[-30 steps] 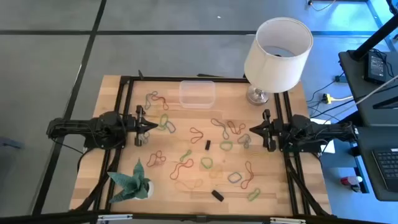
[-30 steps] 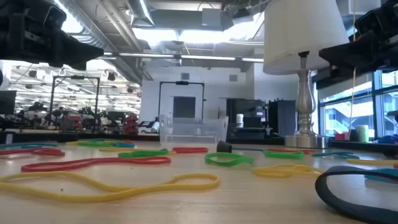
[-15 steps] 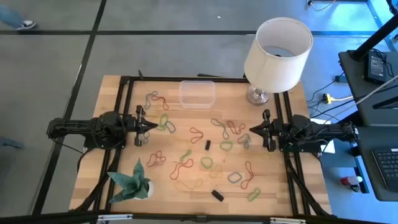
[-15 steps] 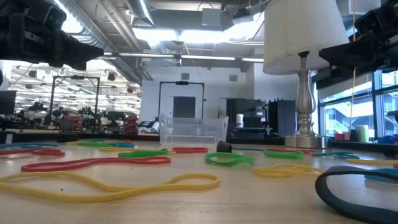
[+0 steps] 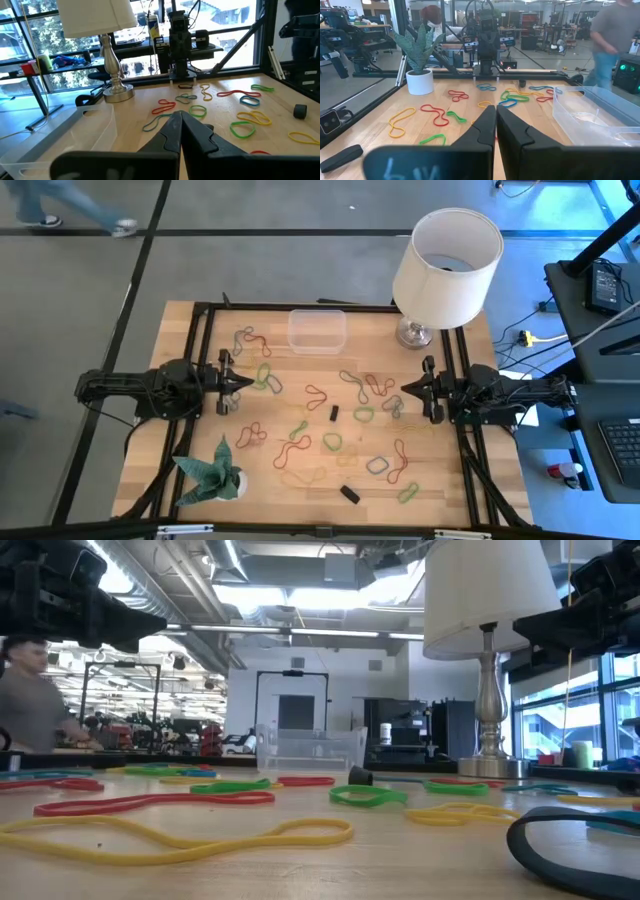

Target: Pick and place rubber bands into bin

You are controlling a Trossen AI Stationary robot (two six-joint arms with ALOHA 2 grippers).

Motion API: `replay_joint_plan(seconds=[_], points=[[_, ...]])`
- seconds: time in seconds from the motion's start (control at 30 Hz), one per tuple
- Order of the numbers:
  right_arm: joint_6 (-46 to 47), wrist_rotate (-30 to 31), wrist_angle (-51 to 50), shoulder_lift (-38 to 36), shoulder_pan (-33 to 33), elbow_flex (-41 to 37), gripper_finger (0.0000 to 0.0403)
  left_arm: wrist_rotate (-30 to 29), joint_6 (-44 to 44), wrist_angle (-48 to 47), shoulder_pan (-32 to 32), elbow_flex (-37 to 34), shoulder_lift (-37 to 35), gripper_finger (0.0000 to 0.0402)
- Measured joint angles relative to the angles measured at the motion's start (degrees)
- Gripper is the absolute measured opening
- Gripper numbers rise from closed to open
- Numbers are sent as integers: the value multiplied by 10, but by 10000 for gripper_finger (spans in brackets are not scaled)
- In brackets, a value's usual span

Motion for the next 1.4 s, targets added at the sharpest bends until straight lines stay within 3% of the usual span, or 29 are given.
replay_joint_plan(seconds=[0.4, 0.6, 0.83, 1.03, 1.2, 1.4], points=[[0, 0, 0, 0, 0, 0, 19, 0, 0, 0, 0, 0, 0, 2], [-151, 19, 6, 0, 0, 0, 19, 0, 0, 0, 0, 0, 0, 2], [-147, 19, 8, 0, 0, 0, 19, 0, 0, 0, 0, 0, 0, 2], [21, 15, 12, 0, 0, 0, 19, 0, 0, 0, 0, 0, 0, 2], [44, 17, 11, 10, 7, 18, 6, 0, 0, 0, 0, 0, 0, 2], [30, 146, -30, 91, 28, 103, 3, 0, 0, 0, 0, 0, 0, 2]])
